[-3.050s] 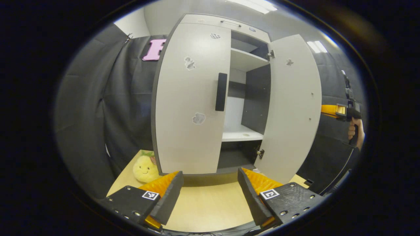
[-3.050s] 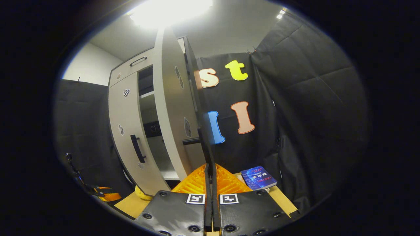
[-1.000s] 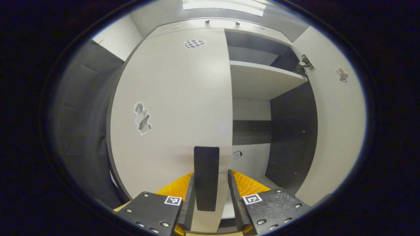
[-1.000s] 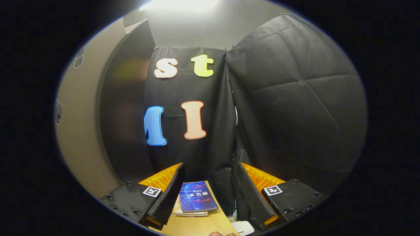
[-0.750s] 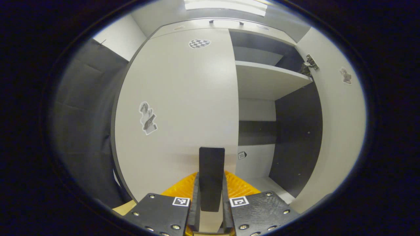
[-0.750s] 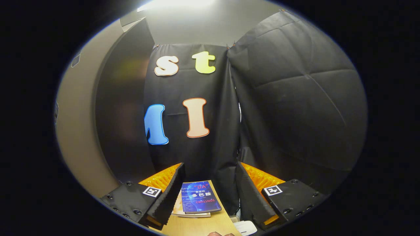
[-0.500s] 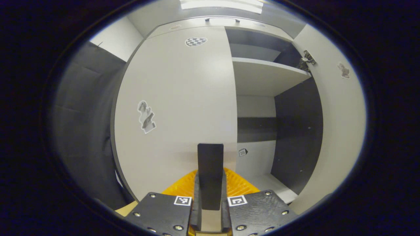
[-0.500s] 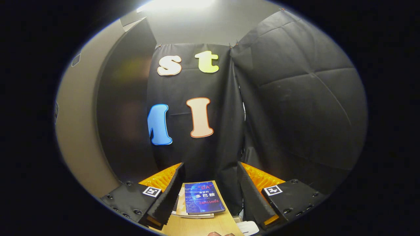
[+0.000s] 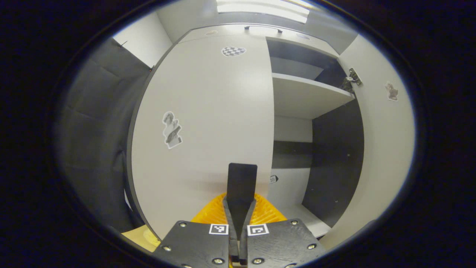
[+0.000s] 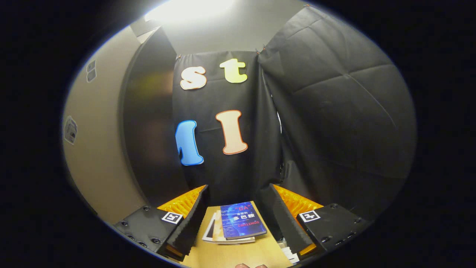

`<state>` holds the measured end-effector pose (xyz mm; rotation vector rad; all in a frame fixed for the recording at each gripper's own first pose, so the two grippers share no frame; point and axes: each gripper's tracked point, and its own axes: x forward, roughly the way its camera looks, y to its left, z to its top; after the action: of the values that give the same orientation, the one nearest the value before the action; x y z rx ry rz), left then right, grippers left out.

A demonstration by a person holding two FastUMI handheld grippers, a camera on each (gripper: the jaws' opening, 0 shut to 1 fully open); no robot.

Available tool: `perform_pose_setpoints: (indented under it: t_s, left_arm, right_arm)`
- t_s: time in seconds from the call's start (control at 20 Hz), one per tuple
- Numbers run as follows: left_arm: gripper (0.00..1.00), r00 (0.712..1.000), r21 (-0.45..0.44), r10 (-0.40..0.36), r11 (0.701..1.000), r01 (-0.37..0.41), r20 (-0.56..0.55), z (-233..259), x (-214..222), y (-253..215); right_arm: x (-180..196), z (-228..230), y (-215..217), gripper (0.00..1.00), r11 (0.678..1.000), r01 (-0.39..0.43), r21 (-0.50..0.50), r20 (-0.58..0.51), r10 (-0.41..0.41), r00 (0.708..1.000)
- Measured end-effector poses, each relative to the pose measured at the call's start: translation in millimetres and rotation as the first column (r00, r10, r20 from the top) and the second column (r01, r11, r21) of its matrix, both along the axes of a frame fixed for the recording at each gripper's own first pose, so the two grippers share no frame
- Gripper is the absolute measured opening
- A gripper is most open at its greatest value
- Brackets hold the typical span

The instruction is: Open the right door of the double-door shoe cabinet with the right hand, and open the left door with the left hand.

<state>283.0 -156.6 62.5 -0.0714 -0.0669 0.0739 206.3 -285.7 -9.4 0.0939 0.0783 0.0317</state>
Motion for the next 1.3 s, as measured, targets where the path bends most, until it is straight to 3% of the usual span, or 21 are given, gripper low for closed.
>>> perform_pose_setpoints:
  t_s: [0.25,0.6,0.65,0.7,0.85,0.9,0.95,1.15,1.2,1.25,1.3]
  left_arm:
    - [0.03,1.000,-0.005,0.006,1.000,-0.006,-0.013,-1.1,-2.1,0.7]
    - [0.04,1.000,-0.023,-0.029,0.999,0.029,-0.010,0.9,-3.6,-0.9]
    - [0.04,0.999,-0.031,-0.046,0.998,0.046,-0.010,1.7,-4.3,-0.3]
    - [0.04,0.998,-0.036,-0.062,0.997,0.062,-0.010,1.7,-3.9,1.1]
    - [0.04,0.994,-0.031,-0.109,0.994,0.108,-0.017,0.3,-16.3,3.6]
    - [0.04,0.992,-0.030,-0.124,0.992,0.123,-0.019,0.2,-21.6,4.0]
    - [0.04,0.990,-0.029,-0.141,0.990,0.140,-0.019,0.7,-25.2,5.6]
    - [0.04,0.979,-0.045,-0.203,0.978,0.202,-0.019,1.9,-34.3,13.5]
    - [0.04,0.977,-0.047,-0.214,0.976,0.213,-0.016,1.6,-37.5,16.8]
    - [0.04,0.974,-0.044,-0.224,0.974,0.223,-0.015,1.8,-39.9,20.4]
    - [0.04,0.972,-0.043,-0.233,0.972,0.232,-0.013,0.8,-42.8,22.3]
  right_arm:
    - [-8.4,-14.6,-10.3,0.98,1.000,0.012,0.008,-0.044,-0.011,0.999]
    - [-34.7,-11.4,19.2,0.98,1.000,0.007,-0.003,-0.061,-0.007,0.998]
    - [-41.6,-10.5,25.7,0.92,1.000,0.012,-0.005,-0.055,-0.012,0.998]
    - [-49.1,-11.1,30.1,0.98,1.000,0.019,-0.008,-0.054,-0.020,0.998]
    - [-72.8,-11.3,50.1,0.98,0.999,0.039,-0.012,-0.059,-0.039,0.998]
    - [-82.3,-10.7,58.0,0.92,0.999,0.045,-0.013,-0.055,-0.045,0.997]
    - [-91.3,-9.1,63.7,0.98,0.998,0.055,-0.015,-0.054,-0.055,0.997]
    - [-136.8,-3.7,71.5,0.98,0.991,0.122,-0.047,-0.055,-0.125,0.991]
    - [-150.8,-3.4,69.6,0.92,0.988,0.142,-0.056,-0.053,-0.145,0.988]
    - [-163.2,-2.2,70.1,0.98,0.986,0.157,-0.061,-0.053,-0.160,0.986]
    - [-175.3,-2.4,69.0,0.98,0.982,0.175,-0.063,-0.054,-0.179,0.982]
